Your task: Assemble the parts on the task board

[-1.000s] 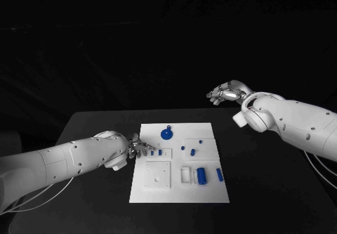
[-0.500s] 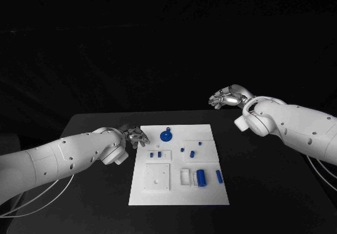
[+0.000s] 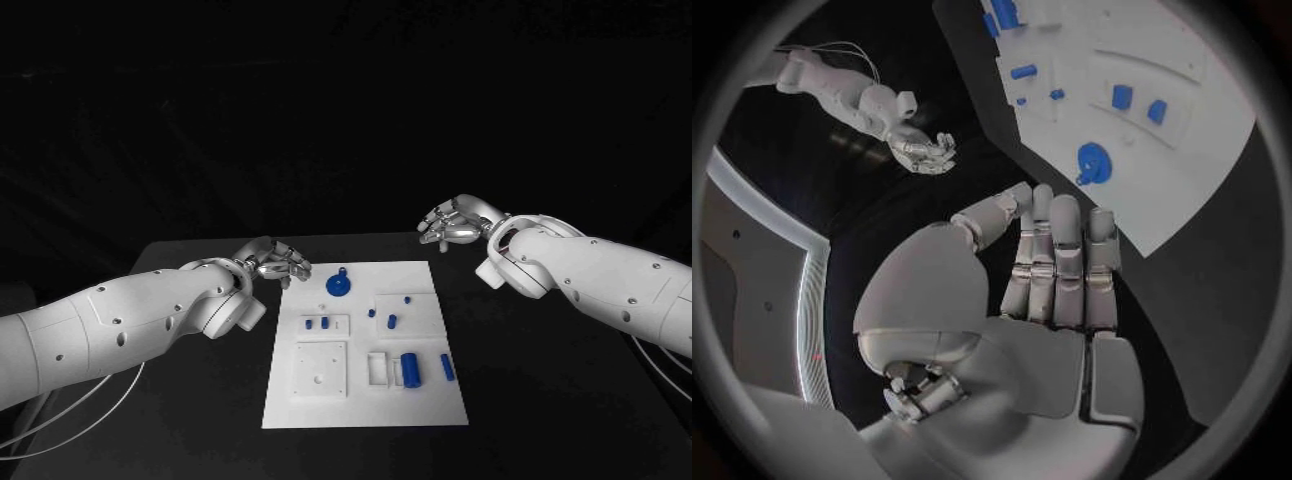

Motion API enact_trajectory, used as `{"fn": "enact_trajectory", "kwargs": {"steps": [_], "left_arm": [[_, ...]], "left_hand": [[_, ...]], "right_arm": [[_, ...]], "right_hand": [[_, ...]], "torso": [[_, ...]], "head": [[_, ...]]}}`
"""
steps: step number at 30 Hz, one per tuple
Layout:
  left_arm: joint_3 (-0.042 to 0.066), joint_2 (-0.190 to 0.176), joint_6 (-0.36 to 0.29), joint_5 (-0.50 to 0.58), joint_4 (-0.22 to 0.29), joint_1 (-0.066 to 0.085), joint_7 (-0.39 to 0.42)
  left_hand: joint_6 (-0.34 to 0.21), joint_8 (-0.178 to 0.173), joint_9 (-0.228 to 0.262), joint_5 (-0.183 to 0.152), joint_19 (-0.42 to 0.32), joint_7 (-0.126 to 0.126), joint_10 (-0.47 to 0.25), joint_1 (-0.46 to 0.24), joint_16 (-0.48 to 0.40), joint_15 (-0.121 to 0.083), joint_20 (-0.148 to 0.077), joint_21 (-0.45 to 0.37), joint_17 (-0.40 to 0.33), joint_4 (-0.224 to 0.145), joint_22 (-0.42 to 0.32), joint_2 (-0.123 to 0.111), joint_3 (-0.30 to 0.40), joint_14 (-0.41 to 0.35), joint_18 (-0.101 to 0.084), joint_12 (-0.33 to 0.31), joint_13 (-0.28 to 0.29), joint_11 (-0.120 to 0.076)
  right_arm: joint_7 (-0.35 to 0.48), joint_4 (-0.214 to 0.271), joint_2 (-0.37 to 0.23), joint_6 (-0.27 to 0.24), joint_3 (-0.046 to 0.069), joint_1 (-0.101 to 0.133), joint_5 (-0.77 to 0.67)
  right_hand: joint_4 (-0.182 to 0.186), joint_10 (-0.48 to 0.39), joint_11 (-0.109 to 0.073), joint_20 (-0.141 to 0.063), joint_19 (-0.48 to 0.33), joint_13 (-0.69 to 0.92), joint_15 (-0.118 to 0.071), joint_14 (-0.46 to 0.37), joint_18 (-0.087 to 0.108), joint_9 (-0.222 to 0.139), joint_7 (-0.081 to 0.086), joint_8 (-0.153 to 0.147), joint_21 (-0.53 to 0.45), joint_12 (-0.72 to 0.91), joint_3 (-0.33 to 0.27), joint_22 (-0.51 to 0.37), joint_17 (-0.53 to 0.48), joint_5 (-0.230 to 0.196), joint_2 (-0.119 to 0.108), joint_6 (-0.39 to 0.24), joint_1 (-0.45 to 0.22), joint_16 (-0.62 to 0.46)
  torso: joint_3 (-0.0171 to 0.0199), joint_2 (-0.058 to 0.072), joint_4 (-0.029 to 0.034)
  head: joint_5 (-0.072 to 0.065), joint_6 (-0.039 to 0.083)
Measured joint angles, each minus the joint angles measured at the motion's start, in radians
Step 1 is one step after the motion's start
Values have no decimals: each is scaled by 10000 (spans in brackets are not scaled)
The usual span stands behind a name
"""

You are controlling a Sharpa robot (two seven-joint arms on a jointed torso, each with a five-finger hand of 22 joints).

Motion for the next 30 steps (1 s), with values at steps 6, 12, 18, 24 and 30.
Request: {"fn": "enact_trajectory", "kwargs": {"steps": [6,12,18,24,30], "left_arm": [[-6,138,-19,-870,178,1,445],[-1,404,-49,-2445,213,1,730],[1,854,-73,-3798,23,46,807],[1,1249,-40,-4803,-296,57,763],[-12,1782,106,-5688,-790,58,571]], "left_hand": [[-72,-79,-126,-226,0,72,-139,-61,0,99,0,-48,0,45,-1,-213,-180,26,0,-497,-156,143],[-85,-120,-188,-280,0,85,-176,-110,0,135,0,-48,21,56,-2,-507,-247,62,0,-737,-226,179],[-85,-161,-238,-280,39,85,-141,7,0,189,-37,-48,78,56,-2,-622,-247,116,157,-916,-258,215],[-85,-220,-298,-421,113,85,-194,-59,0,241,-33,-87,103,100,-3,-685,-291,169,156,-1213,-327,270],[-120,-224,-346,-461,233,120,-211,-99,100,298,-80,-87,143,159,-3,-724,-349,226,153,-1381,-348,287]], "right_arm": [[-24,175,-64,-4,3,-71,-767],[-50,269,-73,-27,4,-105,-1260],[-122,326,-85,-99,4,-110,-1616],[-176,343,-75,-178,3,-112,-1782],[-230,383,-63,-289,3,-112,-1870]], "right_hand": [[-11,192,-53,-298,439,-77,-102,380,25,0,9,28,256,-270,11,129,291,0,-53,13,53,238],[-11,248,-103,-349,597,-104,-122,481,15,1,8,28,345,-417,11,200,430,0,-105,14,105,364],[-11,371,-87,-455,738,-136,-173,561,3,1,7,28,535,-582,11,393,720,5,-105,14,105,626],[-11,371,-87,-484,768,-147,-173,561,-8,2,7,28,592,-661,10,440,788,79,-105,14,105,680],[-11,405,-122,-487,774,-156,-172,561,-13,-8,-6,28,595,-703,10,483,832,79,-105,27,105,740]], "torso": [[-19,-42,11],[-25,-41,3],[-12,-35,-1],[0,-29,-12],[0,-29,-4]], "head": [[-70,25],[-186,79],[-246,103],[-239,112],[-241,116]]}}
